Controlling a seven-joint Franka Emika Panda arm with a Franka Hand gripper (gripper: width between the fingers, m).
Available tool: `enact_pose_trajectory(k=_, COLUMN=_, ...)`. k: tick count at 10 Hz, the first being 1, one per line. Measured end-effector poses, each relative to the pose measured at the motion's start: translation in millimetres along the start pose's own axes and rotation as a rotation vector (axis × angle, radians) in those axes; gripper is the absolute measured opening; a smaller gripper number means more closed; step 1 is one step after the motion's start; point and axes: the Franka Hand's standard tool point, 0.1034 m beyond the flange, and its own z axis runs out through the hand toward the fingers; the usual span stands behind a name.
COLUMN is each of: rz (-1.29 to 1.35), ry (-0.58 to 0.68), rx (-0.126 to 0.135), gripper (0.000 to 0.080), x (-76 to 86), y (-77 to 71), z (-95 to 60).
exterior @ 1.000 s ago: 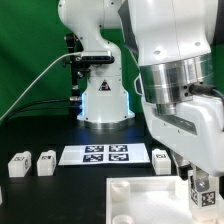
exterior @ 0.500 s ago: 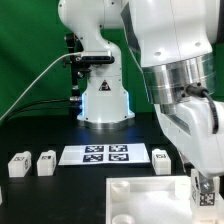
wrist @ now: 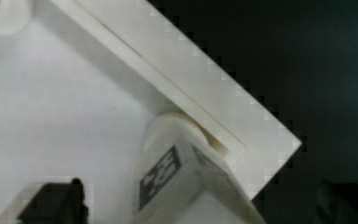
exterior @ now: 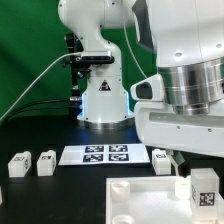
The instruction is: Assemble one leg
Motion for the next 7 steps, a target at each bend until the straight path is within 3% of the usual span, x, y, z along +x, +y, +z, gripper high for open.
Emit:
enact_pose_trajectory(k=1, rz=-0.136, ry=0.000, rx=0.000, gripper=0.0648, x=0.4, y=0.4, z=0.0)
enact_pose_trajectory(k=2, rz=-0.295, ry=0.001, rx=-0.025, gripper=0.0648, x=1.1, y=1.9, z=-0.4)
enact_pose_trajectory(k=3, rz=-0.484, ry=0.016, rx=-0.067, gripper=0.0648, x=5.9, y=-0.4, z=-2.2)
enact_pose_trajectory(k=4, rz=-0.687, ry=0.029, rx=-0.087, gripper=0.0648, x=11.1, y=-4.5, z=-2.0)
enact_pose_trajectory(k=7, rz=-0.806, ry=0.028, rx=-0.085, gripper=0.0648, x=12.9, y=-4.4, z=2.3)
